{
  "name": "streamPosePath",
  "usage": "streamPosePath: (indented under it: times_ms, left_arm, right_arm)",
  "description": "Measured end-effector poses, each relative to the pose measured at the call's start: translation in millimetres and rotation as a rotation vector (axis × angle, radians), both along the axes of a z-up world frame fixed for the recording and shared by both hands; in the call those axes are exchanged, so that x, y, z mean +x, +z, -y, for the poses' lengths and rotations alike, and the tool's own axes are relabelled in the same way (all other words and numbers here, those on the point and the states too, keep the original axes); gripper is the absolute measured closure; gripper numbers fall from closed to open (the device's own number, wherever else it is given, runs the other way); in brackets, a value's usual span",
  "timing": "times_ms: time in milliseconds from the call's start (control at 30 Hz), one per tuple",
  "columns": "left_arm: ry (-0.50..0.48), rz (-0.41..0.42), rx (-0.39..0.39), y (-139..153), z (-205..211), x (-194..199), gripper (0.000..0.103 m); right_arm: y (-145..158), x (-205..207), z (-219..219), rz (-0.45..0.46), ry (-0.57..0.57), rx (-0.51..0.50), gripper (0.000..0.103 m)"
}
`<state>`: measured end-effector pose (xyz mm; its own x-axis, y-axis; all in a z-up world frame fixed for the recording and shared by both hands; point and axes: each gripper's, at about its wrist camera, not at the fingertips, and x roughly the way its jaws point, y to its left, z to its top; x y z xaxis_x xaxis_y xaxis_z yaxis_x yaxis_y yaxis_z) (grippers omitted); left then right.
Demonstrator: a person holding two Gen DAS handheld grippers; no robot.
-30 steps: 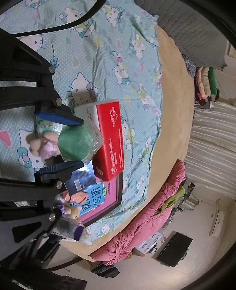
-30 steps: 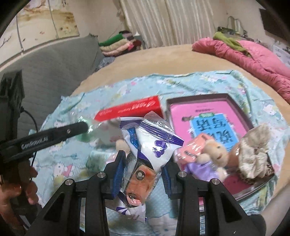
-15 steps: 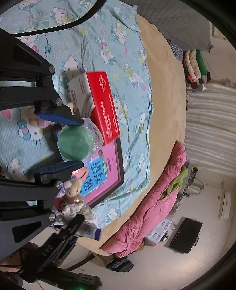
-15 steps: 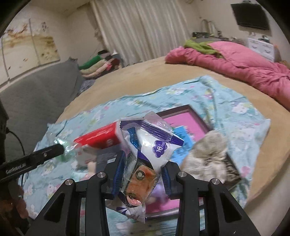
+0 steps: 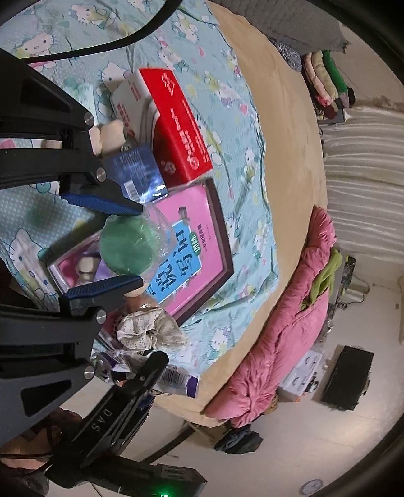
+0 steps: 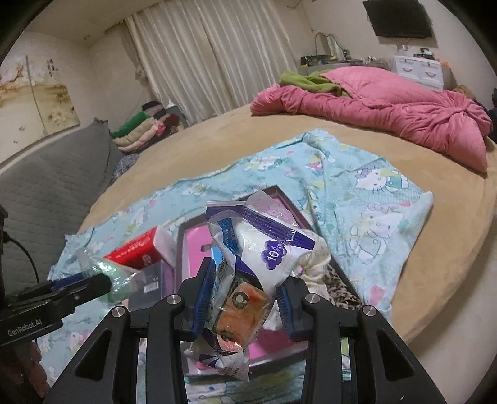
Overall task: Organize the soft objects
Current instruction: 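Carry the green ball and snack wrapper with both tools over the pink book tray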
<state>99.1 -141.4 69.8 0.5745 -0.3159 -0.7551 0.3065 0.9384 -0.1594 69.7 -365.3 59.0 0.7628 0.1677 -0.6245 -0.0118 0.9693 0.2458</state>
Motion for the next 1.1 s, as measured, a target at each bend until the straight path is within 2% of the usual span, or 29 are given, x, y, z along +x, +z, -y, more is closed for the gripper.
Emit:
streamPosePath:
  times_ms: [600,1100]
  left_arm:
    - [-0.002,-0.055,0.084,-51.5,27.0,45.3,0.063]
    - [-0.018,-0.076,0.119,-72.4,40.4,54.6,0.063]
  right_arm:
    - [-29.3,13.3,-0.4,-0.064,0.041,-0.035,0.065]
    - [-58.0,25.7,-14.7,-0.122,0.095,-0.151,0.064]
